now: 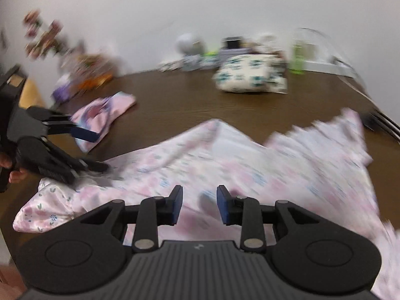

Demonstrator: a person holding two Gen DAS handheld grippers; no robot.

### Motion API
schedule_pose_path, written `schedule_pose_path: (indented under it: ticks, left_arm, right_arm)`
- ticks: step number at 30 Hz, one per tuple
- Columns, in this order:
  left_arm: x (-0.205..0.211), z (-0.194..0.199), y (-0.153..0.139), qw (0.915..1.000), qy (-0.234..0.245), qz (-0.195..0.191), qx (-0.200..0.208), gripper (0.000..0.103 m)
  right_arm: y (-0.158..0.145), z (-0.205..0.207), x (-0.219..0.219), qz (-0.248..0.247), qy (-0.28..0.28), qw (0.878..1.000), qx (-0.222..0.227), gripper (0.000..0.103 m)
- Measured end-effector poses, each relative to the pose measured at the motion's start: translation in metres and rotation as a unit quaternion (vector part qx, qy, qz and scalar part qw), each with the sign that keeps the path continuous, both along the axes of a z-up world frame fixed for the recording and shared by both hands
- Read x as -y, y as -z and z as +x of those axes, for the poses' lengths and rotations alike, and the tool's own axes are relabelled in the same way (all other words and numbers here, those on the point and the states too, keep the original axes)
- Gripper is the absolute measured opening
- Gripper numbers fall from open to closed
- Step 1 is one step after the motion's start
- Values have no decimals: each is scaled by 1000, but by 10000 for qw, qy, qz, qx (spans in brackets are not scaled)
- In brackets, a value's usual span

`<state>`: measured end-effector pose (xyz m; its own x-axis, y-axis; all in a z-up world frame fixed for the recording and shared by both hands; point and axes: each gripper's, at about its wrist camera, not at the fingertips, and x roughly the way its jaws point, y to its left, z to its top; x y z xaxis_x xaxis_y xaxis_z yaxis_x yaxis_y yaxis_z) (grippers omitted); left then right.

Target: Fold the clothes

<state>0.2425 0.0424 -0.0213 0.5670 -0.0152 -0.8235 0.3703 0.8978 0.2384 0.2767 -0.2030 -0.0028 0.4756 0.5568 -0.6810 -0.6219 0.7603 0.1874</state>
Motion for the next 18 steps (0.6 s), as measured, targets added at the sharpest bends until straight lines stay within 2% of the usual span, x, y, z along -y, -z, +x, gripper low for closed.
schedule_pose_path:
  ticks: [3, 5, 6, 7, 8, 9, 11, 13, 15, 17, 18]
  left_arm:
    - [10, 3, 11, 9996, -53, 252, -65, 64]
    - [9, 5, 11, 9995, -76, 296, -57, 57]
    - [8, 6, 11, 9995, -79, 294, -44, 49]
    - [8, 8, 11, 9996, -68, 275, -64, 32]
    - [9, 11, 11, 9996, -54, 258, -103, 21]
    - [10, 14, 13, 9994, -52, 316, -160, 0]
    - [13, 19, 16, 9988, -38, 469, -112, 0]
    - [13, 23, 15, 9989, -100, 446, -88, 0]
    - [12, 22, 13, 9993, -114, 349, -33, 0]
    - [9, 19, 7, 9998, -104, 179, 24, 1]
    - [8, 19, 5, 9999, -86, 98, 23, 8]
  right_arm:
    - [7, 4, -26, -355, -406, 9983, -221, 31]
    - [10, -1, -32, -590, -623, 9958, -333, 31]
    - [11, -6, -33, -674, -729, 9943, -396, 31]
    - [12, -10, -33, -761, -835, 9925, -461, 31]
    - [12, -15, -34, -845, -941, 9906, -520, 31]
    - [13, -21, -33, -930, -1036, 9886, -571, 30]
    - [15, -33, -30, -1099, -1215, 9842, -667, 30]
    - [15, -45, -25, -1224, -1345, 9804, -758, 30]
    - [10, -53, -14, -1024, -1362, 9815, -868, 30]
    - [2, -59, -1, -874, -1260, 9859, -665, 32]
    - [-2, -60, 4, -851, -1152, 9885, -480, 33]
